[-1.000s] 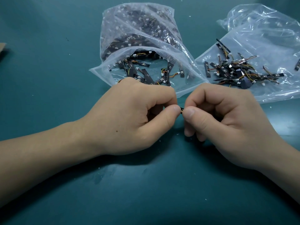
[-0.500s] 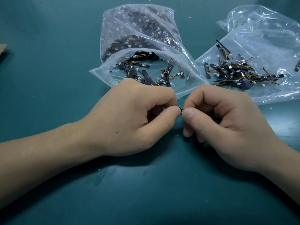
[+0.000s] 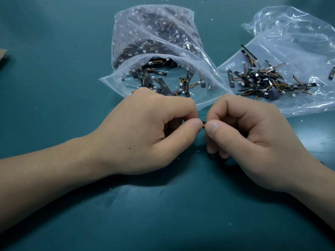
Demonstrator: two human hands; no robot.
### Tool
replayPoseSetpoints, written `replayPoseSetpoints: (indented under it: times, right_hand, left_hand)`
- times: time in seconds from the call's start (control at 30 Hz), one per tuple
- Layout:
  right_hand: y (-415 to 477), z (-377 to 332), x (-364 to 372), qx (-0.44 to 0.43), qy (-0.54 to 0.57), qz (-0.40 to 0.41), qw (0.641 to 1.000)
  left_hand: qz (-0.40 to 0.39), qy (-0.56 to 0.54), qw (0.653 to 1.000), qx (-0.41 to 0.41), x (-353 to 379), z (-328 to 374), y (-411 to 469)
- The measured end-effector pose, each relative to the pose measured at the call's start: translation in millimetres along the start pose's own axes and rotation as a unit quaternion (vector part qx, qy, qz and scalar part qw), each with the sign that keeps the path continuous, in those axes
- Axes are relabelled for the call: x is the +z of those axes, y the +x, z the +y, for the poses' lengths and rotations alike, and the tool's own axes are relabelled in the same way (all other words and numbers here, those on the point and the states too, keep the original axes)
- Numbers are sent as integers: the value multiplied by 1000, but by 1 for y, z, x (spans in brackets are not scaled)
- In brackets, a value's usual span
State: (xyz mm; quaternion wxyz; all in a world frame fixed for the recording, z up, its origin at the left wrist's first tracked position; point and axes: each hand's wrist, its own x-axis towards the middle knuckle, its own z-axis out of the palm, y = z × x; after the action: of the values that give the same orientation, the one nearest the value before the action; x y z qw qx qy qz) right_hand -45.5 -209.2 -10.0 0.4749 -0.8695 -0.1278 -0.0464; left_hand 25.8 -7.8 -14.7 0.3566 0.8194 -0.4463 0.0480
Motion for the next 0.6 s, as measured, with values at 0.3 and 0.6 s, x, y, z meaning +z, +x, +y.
replayPoseSetpoints:
  times: [0.3, 0.6]
  right_hand:
    - [-1, 2, 0, -1, -17, -3, 1000]
    - [-1, 3, 1, -5, -3, -3, 1000]
  left_hand:
    - [-4, 14, 1000, 1, 0, 1, 0]
    - [-5, -12, 1000, -3, -1, 3, 1]
